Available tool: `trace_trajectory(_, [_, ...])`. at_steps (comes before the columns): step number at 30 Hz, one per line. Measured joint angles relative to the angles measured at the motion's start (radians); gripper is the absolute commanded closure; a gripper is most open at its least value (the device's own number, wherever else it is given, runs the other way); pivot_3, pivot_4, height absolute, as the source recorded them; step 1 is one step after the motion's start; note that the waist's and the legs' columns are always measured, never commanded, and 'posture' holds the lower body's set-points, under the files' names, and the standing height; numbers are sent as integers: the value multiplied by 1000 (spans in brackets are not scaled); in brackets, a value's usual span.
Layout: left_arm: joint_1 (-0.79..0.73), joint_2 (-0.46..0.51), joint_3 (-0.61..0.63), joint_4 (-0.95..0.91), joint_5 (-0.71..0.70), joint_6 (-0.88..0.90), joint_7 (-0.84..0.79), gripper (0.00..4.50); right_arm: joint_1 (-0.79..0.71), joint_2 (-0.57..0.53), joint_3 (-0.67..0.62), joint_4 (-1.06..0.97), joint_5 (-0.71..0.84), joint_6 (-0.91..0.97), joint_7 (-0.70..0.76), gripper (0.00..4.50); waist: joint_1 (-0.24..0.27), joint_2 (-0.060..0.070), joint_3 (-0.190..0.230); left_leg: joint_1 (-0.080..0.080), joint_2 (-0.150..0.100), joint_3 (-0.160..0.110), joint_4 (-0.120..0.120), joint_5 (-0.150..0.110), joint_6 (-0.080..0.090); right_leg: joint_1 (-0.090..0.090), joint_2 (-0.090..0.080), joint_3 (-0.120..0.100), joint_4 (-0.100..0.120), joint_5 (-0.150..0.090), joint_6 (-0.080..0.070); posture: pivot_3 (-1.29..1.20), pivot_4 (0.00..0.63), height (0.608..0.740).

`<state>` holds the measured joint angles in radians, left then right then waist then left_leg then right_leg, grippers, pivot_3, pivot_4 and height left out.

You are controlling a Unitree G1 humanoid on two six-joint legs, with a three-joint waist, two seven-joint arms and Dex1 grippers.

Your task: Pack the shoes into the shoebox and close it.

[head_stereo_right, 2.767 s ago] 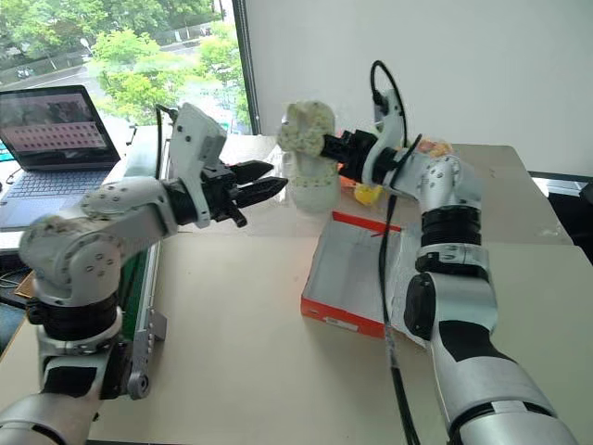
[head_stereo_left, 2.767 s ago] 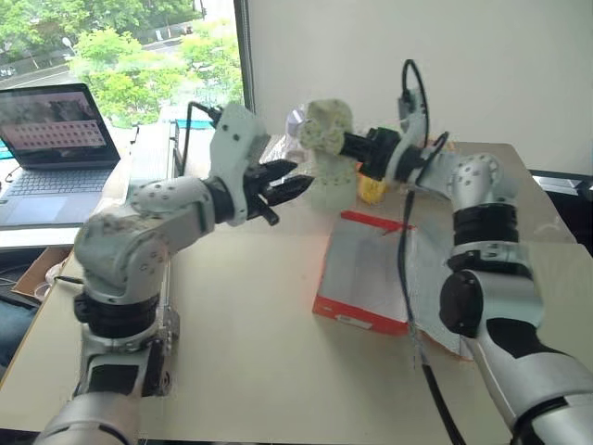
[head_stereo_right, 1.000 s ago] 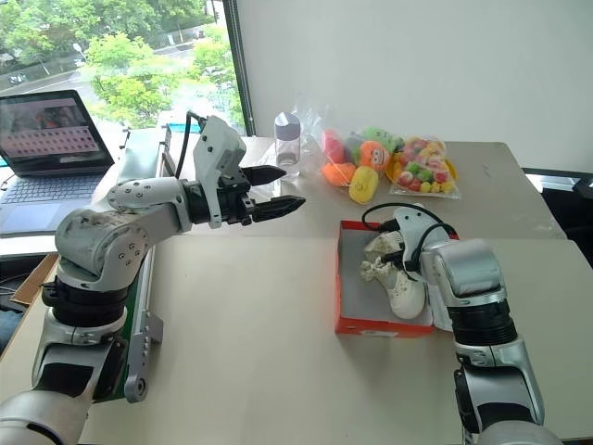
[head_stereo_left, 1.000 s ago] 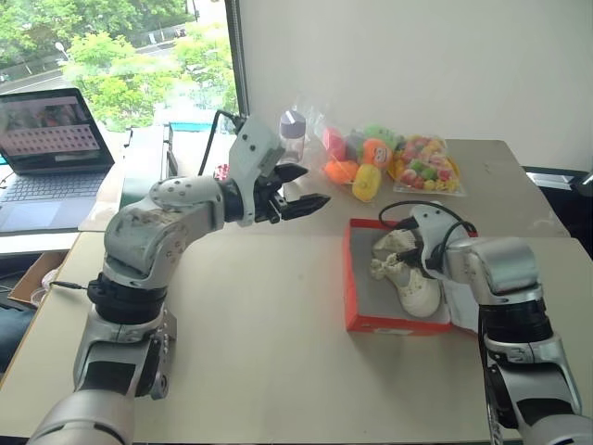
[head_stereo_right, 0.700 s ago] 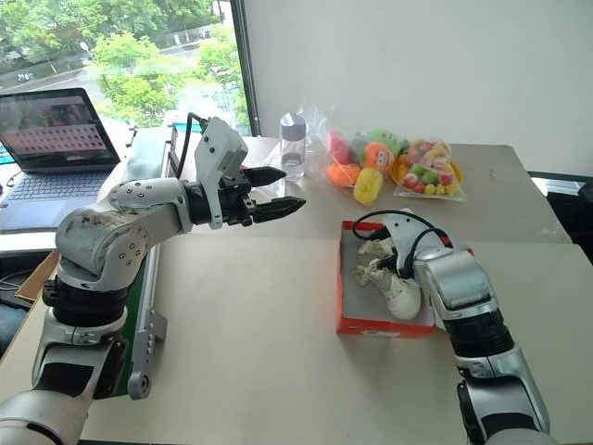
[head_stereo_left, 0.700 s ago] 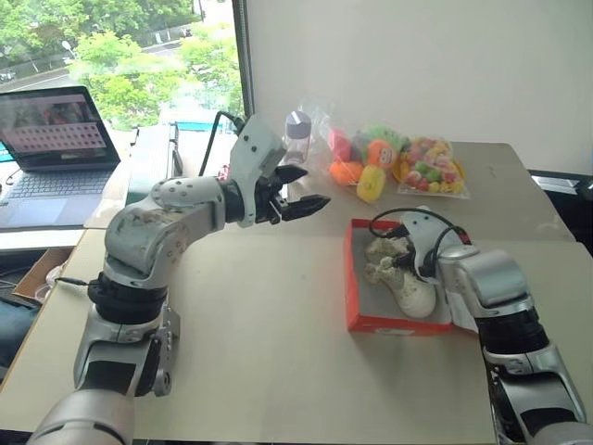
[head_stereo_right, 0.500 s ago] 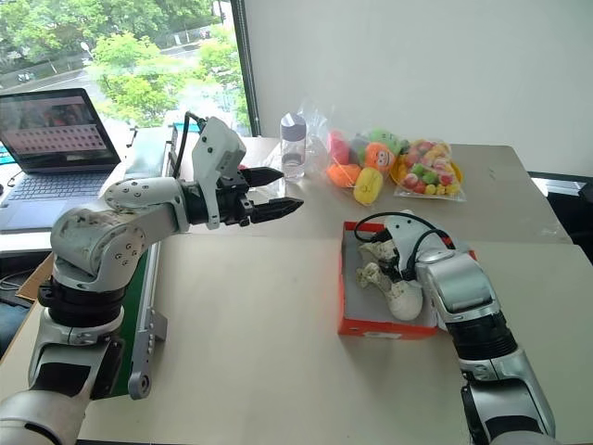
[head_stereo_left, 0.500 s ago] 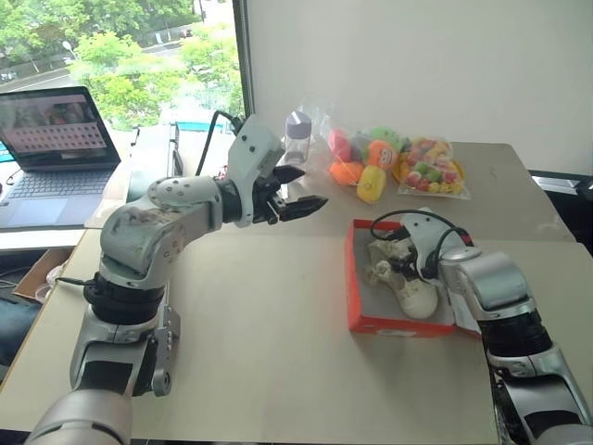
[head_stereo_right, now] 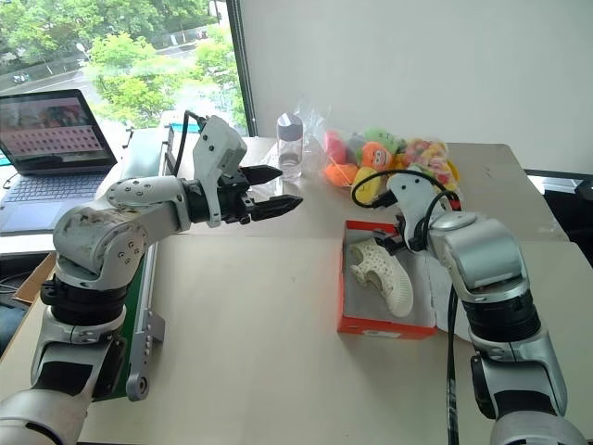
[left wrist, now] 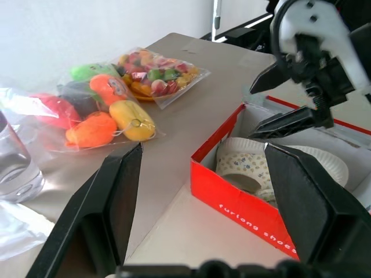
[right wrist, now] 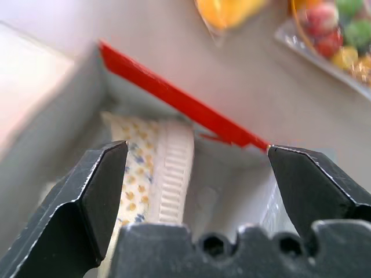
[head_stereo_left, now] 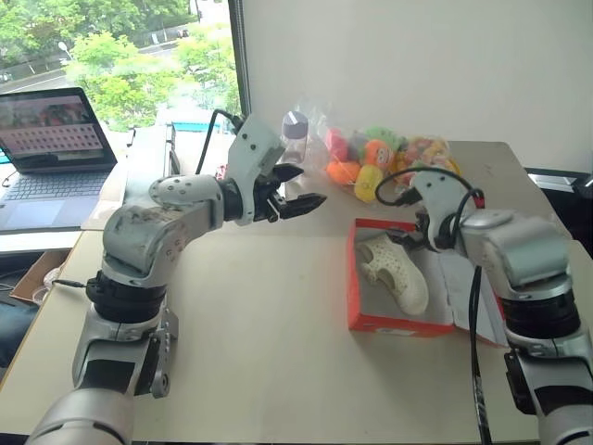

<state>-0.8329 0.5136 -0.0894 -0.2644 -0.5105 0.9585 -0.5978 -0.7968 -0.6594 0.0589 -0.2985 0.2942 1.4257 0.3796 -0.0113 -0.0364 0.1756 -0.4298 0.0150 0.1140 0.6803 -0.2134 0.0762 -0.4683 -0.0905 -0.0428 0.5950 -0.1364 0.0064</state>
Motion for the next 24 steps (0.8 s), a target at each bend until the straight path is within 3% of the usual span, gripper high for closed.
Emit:
trace_trajectory(4, [20, 2, 37, 19, 38, 3, 69, 924, -49, 39, -81, 8, 67, -92, 82, 9, -2, 0, 0, 0, 0, 0, 0, 0, 0, 0, 0, 0, 0, 0, 0, 0, 150, 740])
trace_trajectory(8, [90, -1, 115, 25, 77, 27, 178, 16, -58, 94, -154, 34, 194, -208, 230, 0, -2, 0, 0, 1, 1, 0, 0, 0, 0, 0, 0, -1, 0, 0, 0, 0, 150, 740])
trace_trajectory(15, [257, -11, 309, -128, 155, 148, 408, 16, -79, 152, -84, 187, 248, -410, 439, 0, -2, 0, 0, 2, 1, 0, 0, 0, 0, 1, 0, 0, 1, 3, -4, 0, 150, 740])
trace_trajectory(18, [346, -50, 421, -282, 194, 223, 506, 16, -123, 211, -42, 287, 254, -500, 519, 0, -4, 0, 0, 2, 1, 0, 0, -1, 0, 1, -1, 0, 0, 5, -7, 0, 150, 740])
trace_trajectory(24, [453, -71, 592, -423, 255, 288, 593, 16, -168, 328, 45, 438, 208, -682, 595, 0, -1, 0, 0, 5, 1, 0, -1, -2, -5, 3, -1, -1, 1, 5, -8, 0, 150, 740])
